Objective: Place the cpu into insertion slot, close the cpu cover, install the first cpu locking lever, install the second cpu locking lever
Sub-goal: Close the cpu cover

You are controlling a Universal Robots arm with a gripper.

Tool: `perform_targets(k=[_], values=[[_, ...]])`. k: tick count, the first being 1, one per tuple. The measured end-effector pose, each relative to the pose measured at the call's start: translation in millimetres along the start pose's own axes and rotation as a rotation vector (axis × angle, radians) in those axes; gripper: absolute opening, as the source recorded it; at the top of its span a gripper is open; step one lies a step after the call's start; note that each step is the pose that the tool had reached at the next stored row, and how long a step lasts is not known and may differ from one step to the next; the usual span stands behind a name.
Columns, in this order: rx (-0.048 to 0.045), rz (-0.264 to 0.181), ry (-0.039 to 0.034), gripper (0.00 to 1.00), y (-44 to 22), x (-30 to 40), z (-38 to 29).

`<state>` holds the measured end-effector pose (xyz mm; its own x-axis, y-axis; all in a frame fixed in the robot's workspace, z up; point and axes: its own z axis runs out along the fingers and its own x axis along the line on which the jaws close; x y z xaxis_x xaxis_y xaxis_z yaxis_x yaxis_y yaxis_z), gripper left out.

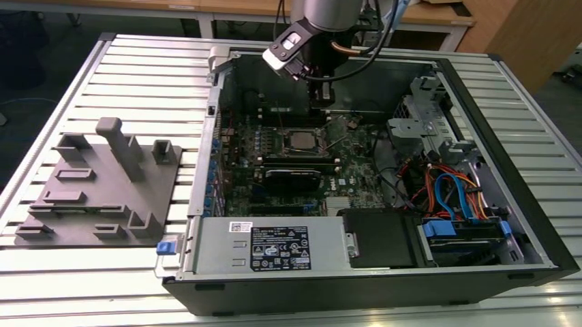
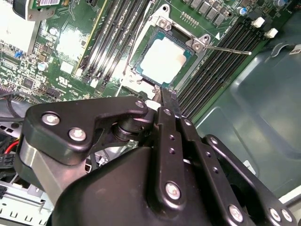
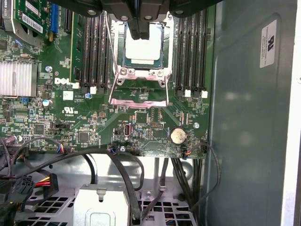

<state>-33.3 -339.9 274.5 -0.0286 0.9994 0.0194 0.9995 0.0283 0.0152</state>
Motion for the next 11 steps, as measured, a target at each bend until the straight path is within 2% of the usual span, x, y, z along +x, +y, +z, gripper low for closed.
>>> perform_targets(k=[11], values=[[0.0005, 0.0, 0.0002, 0.1, 1.6, 0.0, 0.1]])
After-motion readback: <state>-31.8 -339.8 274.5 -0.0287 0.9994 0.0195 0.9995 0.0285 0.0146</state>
